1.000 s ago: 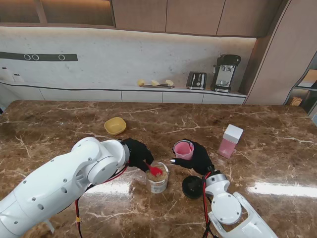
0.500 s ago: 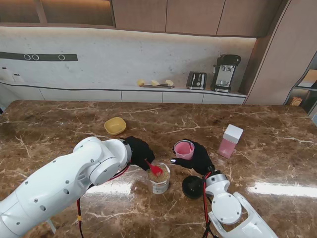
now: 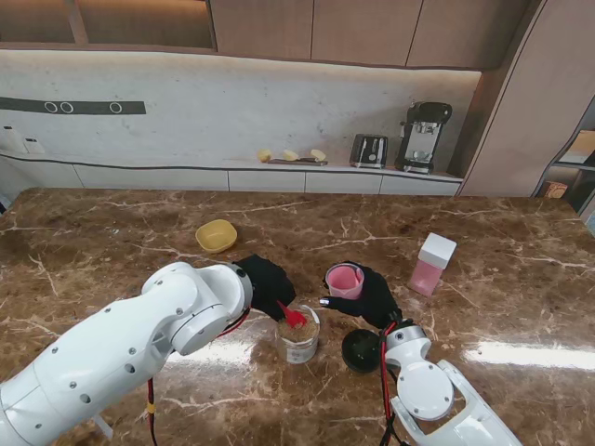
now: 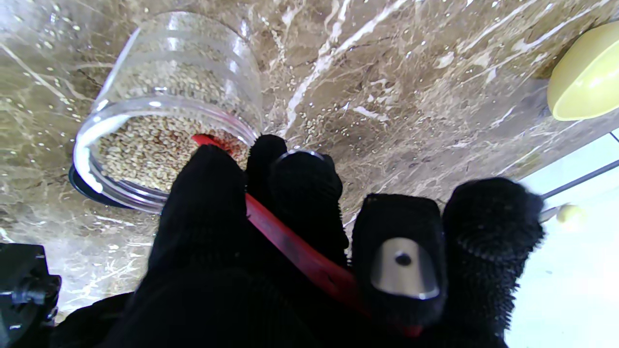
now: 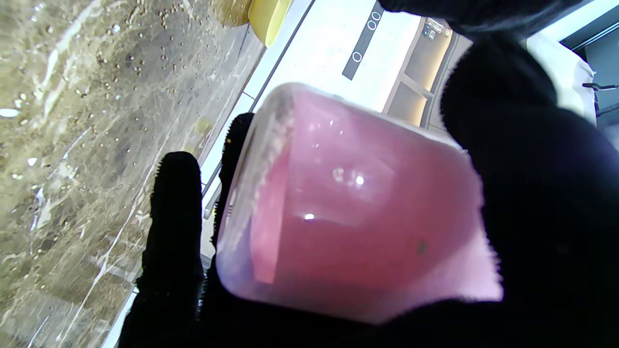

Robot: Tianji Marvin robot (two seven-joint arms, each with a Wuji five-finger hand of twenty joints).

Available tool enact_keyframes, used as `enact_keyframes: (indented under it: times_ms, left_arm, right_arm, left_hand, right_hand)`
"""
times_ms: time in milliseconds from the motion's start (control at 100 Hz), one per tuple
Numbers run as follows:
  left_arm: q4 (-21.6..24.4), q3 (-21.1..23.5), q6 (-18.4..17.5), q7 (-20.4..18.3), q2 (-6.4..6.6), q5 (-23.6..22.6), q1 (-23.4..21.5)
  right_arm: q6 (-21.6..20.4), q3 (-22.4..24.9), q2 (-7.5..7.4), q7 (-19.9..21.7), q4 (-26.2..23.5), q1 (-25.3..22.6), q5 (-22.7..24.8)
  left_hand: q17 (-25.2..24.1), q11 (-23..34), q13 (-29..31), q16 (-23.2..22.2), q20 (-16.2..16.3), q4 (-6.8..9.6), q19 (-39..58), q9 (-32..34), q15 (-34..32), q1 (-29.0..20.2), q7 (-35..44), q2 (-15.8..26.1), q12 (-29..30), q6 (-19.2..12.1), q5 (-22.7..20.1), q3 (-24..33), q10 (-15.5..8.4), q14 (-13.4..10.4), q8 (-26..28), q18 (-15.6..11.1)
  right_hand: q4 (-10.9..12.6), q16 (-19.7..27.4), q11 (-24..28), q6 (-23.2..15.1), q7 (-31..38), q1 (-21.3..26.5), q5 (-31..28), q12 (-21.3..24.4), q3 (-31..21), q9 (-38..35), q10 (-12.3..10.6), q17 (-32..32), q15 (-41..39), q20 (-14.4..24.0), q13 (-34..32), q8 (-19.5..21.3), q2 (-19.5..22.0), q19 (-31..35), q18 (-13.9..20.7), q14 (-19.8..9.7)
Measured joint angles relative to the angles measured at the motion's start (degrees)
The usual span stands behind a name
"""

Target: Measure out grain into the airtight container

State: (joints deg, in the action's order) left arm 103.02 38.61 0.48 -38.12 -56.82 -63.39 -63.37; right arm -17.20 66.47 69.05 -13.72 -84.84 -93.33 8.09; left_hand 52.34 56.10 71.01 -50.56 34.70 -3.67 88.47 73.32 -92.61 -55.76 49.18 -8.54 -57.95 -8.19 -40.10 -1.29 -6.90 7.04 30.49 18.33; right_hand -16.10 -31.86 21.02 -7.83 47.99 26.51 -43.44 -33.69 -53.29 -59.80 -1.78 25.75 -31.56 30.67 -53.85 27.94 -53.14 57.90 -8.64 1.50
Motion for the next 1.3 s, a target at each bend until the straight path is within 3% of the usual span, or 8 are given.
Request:
enact_keyframes:
  times_ms: [110, 260, 370, 520, 750, 900, 1160, 1300]
  left_arm:
    - [-0.2, -0.8, 0.4, 0.1, -0.07, 0.7, 0.6]
    - [-0.4, -1.5, 0.8, -0.3, -0.07, 1.7, 1.2]
    - [-0.4, -1.5, 1.3, -0.9, -0.07, 2.0, 1.2]
    - [-0.4, -1.6, 1.3, -1.3, -0.05, 2.1, 1.2]
    - [-0.3, -1.6, 0.6, -1.8, -0.02, 0.5, 1.2]
    - [-0.4, -3.1, 2.9, -2.8, 0.33, 6.5, 2.3]
    - [-1.0, -4.4, 6.2, -4.4, 0.69, 11.2, 4.1]
    - [-1.8, -5.9, 10.5, -4.8, 1.13, 18.6, 5.8]
  right_arm:
    - [0.0, 0.0, 0.0, 0.0, 0.0, 0.0, -0.1]
    - [0.2, 0.1, -0.04, 0.4, 0.0, 0.0, -0.2]
    - [0.2, 0.1, -0.08, 0.6, -0.1, -0.1, -0.2]
    - [0.2, 0.1, -0.13, 0.7, -0.1, 0.0, -0.2]
    - [0.3, 0.1, -0.14, 0.9, -0.1, 0.0, -0.6]
    - [0.4, 0.1, -0.14, 0.9, -0.1, 0.0, -0.7]
    - [0.4, 0.0, -0.13, 0.8, 0.0, 0.0, -0.7]
    - [0.4, 0.0, -0.11, 0.7, 0.2, 0.1, -0.7]
  left_hand:
    - [0.0, 0.0, 0.0, 0.1, -0.6, 0.0, 0.0, 0.0, 0.0, 0.0, 1.2, 0.0, 0.4, 0.0, 0.0, 0.1, 0.0, 0.0, 1.5, 0.0]
    - [0.0, 0.0, 0.0, 0.1, -0.6, 0.01, 0.0, 0.0, 0.0, 0.1, 2.3, -1.1, 0.5, -2.0, 0.3, 4.1, -0.1, 0.0, 12.3, 0.0]
    - [0.0, 0.0, 0.0, 0.1, -0.6, -0.05, 0.0, 0.0, 0.0, 1.5, 2.5, -2.5, 0.5, -2.8, 0.5, 8.2, -0.1, 0.0, 17.0, -0.1]
    - [0.0, 0.0, 0.0, 0.1, -0.6, -0.26, 0.0, 0.0, 0.0, 2.6, 2.5, -3.2, 0.5, -3.7, 0.8, 10.4, -0.1, 0.0, 20.5, -0.1]
    - [0.0, 0.0, 0.0, 0.1, -0.6, -0.3, 0.0, 0.0, 0.0, 2.7, 2.2, -3.5, 0.5, -3.7, 0.8, 11.0, -0.1, 0.0, 21.1, -0.1]
    - [-0.6, 0.0, 0.0, 0.1, -0.6, -0.3, 0.0, 0.0, 0.0, 2.7, 2.2, -3.5, 0.5, -3.7, 0.8, 11.0, -0.1, 0.0, 21.2, -0.1]
    - [-0.7, 0.0, 0.0, 0.1, -0.6, -0.34, 0.0, 0.0, 0.0, 2.7, 2.2, -3.7, 0.5, -3.7, 0.8, 11.5, -0.1, 0.0, 23.2, -0.1]
    - [-0.8, 0.0, 0.0, 0.1, -0.6, -0.34, 0.0, 0.0, 0.0, 2.7, 1.8, -3.7, 0.5, -3.7, 0.8, 11.5, -0.1, 0.0, 23.3, 0.0]
  right_hand:
    - [0.0, 0.0, 0.0, 0.0, 0.0, 0.0, 0.0, 0.3, 0.0, 0.0, 0.0, 0.0, 0.0, 0.0, 0.0, 0.0, 0.0, 0.0, 0.0, 0.0]
    - [0.0, 0.0, 0.0, 0.0, 0.0, 0.0, 0.0, 0.6, 0.0, 0.0, 0.0, 0.0, 0.0, 0.0, 0.0, 0.0, 0.0, 0.0, 0.0, 0.0]
    - [0.0, 0.0, 0.0, 0.0, 0.0, 0.0, 0.0, 0.6, 0.0, 0.0, 0.0, -0.1, 0.0, 0.0, 0.5, 0.0, 0.1, 0.0, 0.0, 0.0]
    - [0.0, 0.0, 0.0, 0.0, 0.0, 0.0, 0.1, 0.6, 0.0, 0.0, 0.0, -0.2, 0.0, 0.0, 0.5, 0.0, 0.1, -0.7, 0.0, 0.0]
    - [0.0, 0.0, 0.0, 0.0, 0.0, -0.8, 0.5, 0.6, 0.0, 0.1, 0.0, -0.6, 0.0, 0.0, 0.5, 0.0, 1.0, -0.7, 0.0, 0.0]
    - [0.0, 0.0, 0.0, 0.0, 0.0, -0.8, 0.6, 0.6, 0.0, 0.1, 0.0, -0.6, 0.0, 0.0, 1.0, 0.0, 1.0, -0.8, 0.0, 0.0]
    - [0.0, 0.0, 0.0, 0.0, 0.0, -0.8, 0.6, 0.7, 0.0, 0.1, 0.0, -0.6, 0.0, 0.0, 1.0, 0.0, 1.0, -0.9, 0.0, 0.0]
    - [0.0, 0.0, 0.0, 0.0, 0.0, -0.8, 0.6, 0.7, 0.0, 0.1, 0.0, -0.7, 0.0, 0.0, 1.0, 0.0, 1.1, -1.4, 0.0, 0.0]
